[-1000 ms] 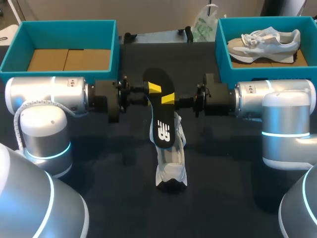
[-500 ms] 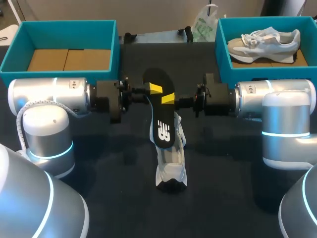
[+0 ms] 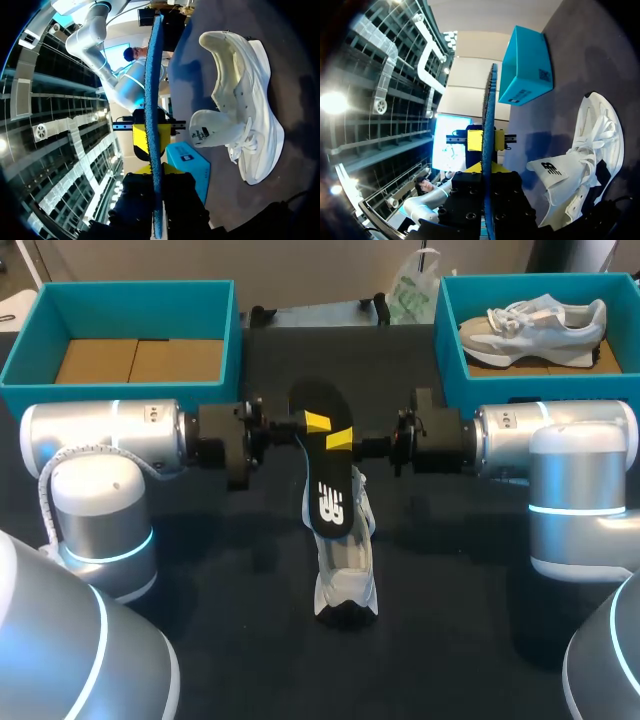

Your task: Take the shoe out of the shoebox, open the shoe tongue, remove and reinsert the insole, then place the shoe into the shoebox

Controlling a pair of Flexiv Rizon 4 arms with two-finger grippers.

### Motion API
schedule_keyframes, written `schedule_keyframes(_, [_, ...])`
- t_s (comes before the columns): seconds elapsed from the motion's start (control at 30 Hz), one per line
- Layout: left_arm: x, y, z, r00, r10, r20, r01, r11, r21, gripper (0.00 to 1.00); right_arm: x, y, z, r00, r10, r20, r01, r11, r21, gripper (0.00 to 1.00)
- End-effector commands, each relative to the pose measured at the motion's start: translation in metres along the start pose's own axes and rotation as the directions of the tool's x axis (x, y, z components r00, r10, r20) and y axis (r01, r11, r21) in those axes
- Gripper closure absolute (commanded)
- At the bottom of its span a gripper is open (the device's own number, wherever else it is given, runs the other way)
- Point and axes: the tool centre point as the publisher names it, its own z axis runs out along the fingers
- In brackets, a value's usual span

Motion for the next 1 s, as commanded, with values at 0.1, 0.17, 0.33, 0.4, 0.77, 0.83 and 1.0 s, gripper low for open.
schedule_keyframes(0.1, [0.002,-0.001,0.003,1.0,0.009,0.011,-0.009,1.0,-0.001,1.0,0.0,-0.001,0.002,1.0,-0.001,0.0,0.001,1.0,-0.003,1.0])
schedule_keyframes(0.17, [0.001,-0.001,0.002,1.0,0.012,0.014,-0.012,1.0,0.001,1.0,0.0,-0.001,0.002,1.0,-0.001,0.0,0.001,1.0,-0.003,1.0])
schedule_keyframes(0.33, [-0.002,-0.003,0.001,1.0,0.018,0.02,-0.019,1.0,0.006,1.0,0.0,-0.001,0.001,0.999,-0.034,-0.014,0.034,0.999,-0.01,0.11])
schedule_keyframes(0.4, [-0.003,-0.004,-0.001,1.0,0.015,0.018,-0.015,1.0,0.011,1.0,0.0,-0.002,-0.004,0.997,-0.073,-0.015,0.073,0.997,-0.023,0.0])
schedule_keyframes(0.77, [-0.008,-0.017,-0.024,0.983,-0.184,-0.028,0.186,0.979,0.087,1.0,0.009,-0.01,-0.049,0.939,-0.327,0.108,0.326,0.945,0.029,0.0])
schedule_keyframes(0.83, [-0.01,-0.022,-0.027,0.978,-0.207,-0.035,0.21,0.973,0.1,1.0,0.011,-0.008,-0.06,0.941,-0.313,0.127,0.309,0.95,0.052,0.0])
schedule_keyframes(1.0, [-0.02,-0.035,-0.034,0.98,-0.192,-0.055,0.197,0.975,0.103,1.0,0.011,-0.008,-0.06,0.941,-0.313,0.127,0.309,0.95,0.052,0.0])
